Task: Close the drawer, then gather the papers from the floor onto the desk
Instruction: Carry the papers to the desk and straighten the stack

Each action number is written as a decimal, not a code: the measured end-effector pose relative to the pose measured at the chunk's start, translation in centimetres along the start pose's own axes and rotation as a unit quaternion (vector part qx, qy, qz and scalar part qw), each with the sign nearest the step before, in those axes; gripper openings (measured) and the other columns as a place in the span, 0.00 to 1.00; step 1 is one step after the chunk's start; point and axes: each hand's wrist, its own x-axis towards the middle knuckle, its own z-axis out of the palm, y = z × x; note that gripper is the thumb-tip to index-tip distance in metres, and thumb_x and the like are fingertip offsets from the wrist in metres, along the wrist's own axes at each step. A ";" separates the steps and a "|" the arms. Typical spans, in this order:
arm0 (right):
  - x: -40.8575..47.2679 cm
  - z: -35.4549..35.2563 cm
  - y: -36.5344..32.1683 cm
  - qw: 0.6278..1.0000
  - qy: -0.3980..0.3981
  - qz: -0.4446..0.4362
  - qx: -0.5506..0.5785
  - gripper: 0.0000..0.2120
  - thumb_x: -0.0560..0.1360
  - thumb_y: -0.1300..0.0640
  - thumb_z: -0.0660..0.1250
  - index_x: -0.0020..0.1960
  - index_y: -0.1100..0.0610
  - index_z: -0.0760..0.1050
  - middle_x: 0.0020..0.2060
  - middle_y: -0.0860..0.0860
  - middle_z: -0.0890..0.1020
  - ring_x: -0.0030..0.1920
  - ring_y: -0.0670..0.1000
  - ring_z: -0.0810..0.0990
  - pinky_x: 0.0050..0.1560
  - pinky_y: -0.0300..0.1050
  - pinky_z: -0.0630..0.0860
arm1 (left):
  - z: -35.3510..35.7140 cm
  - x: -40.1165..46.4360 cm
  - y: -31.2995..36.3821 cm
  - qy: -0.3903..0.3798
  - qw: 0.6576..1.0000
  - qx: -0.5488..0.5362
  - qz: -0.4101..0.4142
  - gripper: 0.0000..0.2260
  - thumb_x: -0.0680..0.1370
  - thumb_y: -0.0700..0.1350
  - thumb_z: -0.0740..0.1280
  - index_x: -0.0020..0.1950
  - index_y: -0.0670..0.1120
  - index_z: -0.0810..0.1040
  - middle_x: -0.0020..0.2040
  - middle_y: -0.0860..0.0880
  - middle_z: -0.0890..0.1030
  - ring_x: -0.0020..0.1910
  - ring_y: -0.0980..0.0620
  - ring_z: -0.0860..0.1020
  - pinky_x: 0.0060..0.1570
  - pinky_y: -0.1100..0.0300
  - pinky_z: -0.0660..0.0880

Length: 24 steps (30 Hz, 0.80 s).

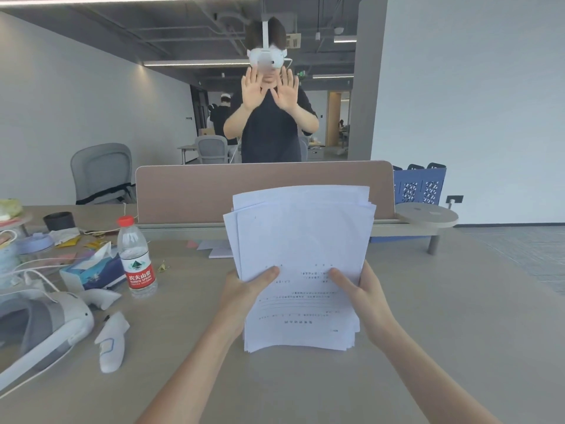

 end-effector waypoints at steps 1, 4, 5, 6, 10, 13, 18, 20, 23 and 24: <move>-0.1 0.0 0.0 1.000 -0.003 0.000 -0.001 0.17 0.78 0.52 0.71 0.65 0.45 0.75 0.58 0.43 0.85 0.59 0.45 0.84 0.57 0.48 0.79 | -0.2 -0.1 -0.2 -0.003 1.000 -0.001 -0.007 0.07 0.71 0.42 0.79 0.47 0.49 0.86 0.43 0.53 0.89 0.43 0.54 0.88 0.44 0.55 0.81; -0.4 0.0 0.6 1.000 0.005 0.007 0.002 0.17 0.76 0.50 0.73 0.63 0.44 0.74 0.58 0.42 0.84 0.59 0.44 0.83 0.59 0.49 0.78 | -1.0 -0.2 -1.2 -0.040 0.998 0.008 -0.037 0.13 0.71 0.44 0.79 0.55 0.49 0.85 0.51 0.50 0.89 0.51 0.50 0.87 0.54 0.50 0.81; -0.4 0.0 0.9 1.000 0.012 0.012 0.006 0.17 0.76 0.50 0.73 0.62 0.44 0.73 0.58 0.42 0.84 0.58 0.43 0.83 0.59 0.49 0.79 | -1.3 -0.3 -1.6 -0.059 0.997 0.011 -0.047 0.16 0.71 0.45 0.79 0.58 0.49 0.84 0.54 0.50 0.88 0.54 0.49 0.86 0.56 0.49 0.80; -0.5 0.1 1.3 1.000 0.016 0.017 0.008 0.17 0.76 0.50 0.73 0.62 0.43 0.73 0.58 0.42 0.84 0.58 0.43 0.83 0.59 0.49 0.79 | -1.6 -0.3 -2.0 -0.073 0.996 0.016 -0.057 0.18 0.71 0.46 0.79 0.60 0.50 0.83 0.55 0.50 0.88 0.55 0.49 0.86 0.58 0.47 0.79; -0.5 0.3 2.8 1.000 0.012 0.017 -0.019 0.16 0.78 0.51 0.71 0.64 0.44 0.75 0.57 0.41 0.85 0.59 0.45 0.83 0.59 0.49 0.79 | -1.8 -0.2 -3.8 -0.057 0.993 0.061 -0.080 0.20 0.67 0.51 0.80 0.57 0.51 0.84 0.53 0.51 0.88 0.53 0.51 0.86 0.56 0.50 0.80; -0.1 0.3 2.7 0.999 0.019 0.002 -0.041 0.13 0.79 0.51 0.69 0.63 0.45 0.77 0.56 0.42 0.86 0.59 0.45 0.83 0.58 0.48 0.79 | -1.0 0.2 -3.9 -0.021 0.994 0.085 -0.066 0.14 0.68 0.52 0.80 0.52 0.55 0.84 0.47 0.57 0.88 0.50 0.55 0.85 0.50 0.56 0.81; 0.7 0.1 0.5 0.995 0.054 -0.038 -0.074 0.15 0.79 0.49 0.69 0.64 0.45 0.72 0.54 0.38 0.84 0.55 0.39 0.82 0.53 0.43 0.78 | 0.2 0.2 -2.0 -0.021 0.997 0.071 -0.020 0.09 0.71 0.48 0.78 0.50 0.54 0.84 0.45 0.58 0.88 0.46 0.60 0.86 0.43 0.61 0.79; 0.7 -0.3 0.2 0.994 0.066 -0.047 -0.075 0.18 0.78 0.50 0.70 0.65 0.48 0.69 0.54 0.36 0.82 0.54 0.36 0.81 0.53 0.43 0.78 | 0.3 -0.3 -2.0 -0.035 0.998 0.046 -0.021 0.10 0.72 0.45 0.78 0.52 0.51 0.85 0.47 0.54 0.89 0.47 0.56 0.87 0.45 0.58 0.80; 0.5 -0.7 1.2 0.996 0.068 -0.032 -0.054 0.22 0.78 0.50 0.71 0.67 0.48 0.66 0.58 0.37 0.79 0.58 0.38 0.80 0.56 0.45 0.76 | -0.1 -0.9 -3.1 -0.050 0.998 0.031 -0.037 0.13 0.71 0.46 0.78 0.55 0.51 0.85 0.51 0.52 0.89 0.51 0.53 0.87 0.52 0.52 0.81; 0.3 -0.7 1.9 0.997 0.063 -0.021 -0.043 0.22 0.78 0.50 0.70 0.68 0.47 0.66 0.58 0.38 0.80 0.60 0.41 0.80 0.57 0.45 0.76 | -0.1 -1.1 -3.6 -0.052 0.997 0.030 -0.045 0.14 0.70 0.47 0.78 0.56 0.51 0.85 0.51 0.52 0.89 0.51 0.52 0.87 0.54 0.50 0.81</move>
